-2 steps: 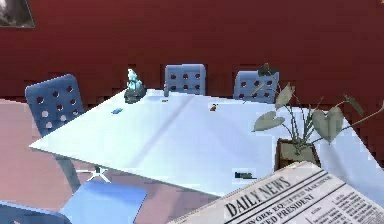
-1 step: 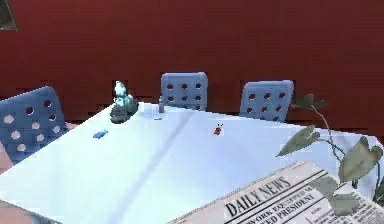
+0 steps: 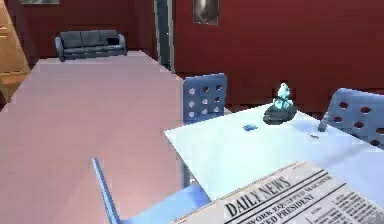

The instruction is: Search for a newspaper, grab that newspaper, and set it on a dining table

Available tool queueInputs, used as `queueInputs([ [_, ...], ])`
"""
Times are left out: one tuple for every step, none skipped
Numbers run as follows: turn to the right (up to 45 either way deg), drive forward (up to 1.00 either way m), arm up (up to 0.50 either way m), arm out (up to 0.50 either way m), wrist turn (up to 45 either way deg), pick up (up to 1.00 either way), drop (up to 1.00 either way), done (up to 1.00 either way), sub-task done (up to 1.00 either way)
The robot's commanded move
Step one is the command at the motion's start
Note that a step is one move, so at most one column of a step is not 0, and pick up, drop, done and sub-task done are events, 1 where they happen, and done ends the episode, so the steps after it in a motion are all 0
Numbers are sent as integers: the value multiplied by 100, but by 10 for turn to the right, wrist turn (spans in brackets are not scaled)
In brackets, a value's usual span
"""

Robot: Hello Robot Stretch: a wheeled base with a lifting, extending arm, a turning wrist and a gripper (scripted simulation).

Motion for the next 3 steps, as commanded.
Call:
queueInputs([
  [-450,0,0,0,0,0,0,0,0],
  [-450,0,0,0,0,0,0,0,0],
  [-60,0,0,0,0,0,0,0,0],
])
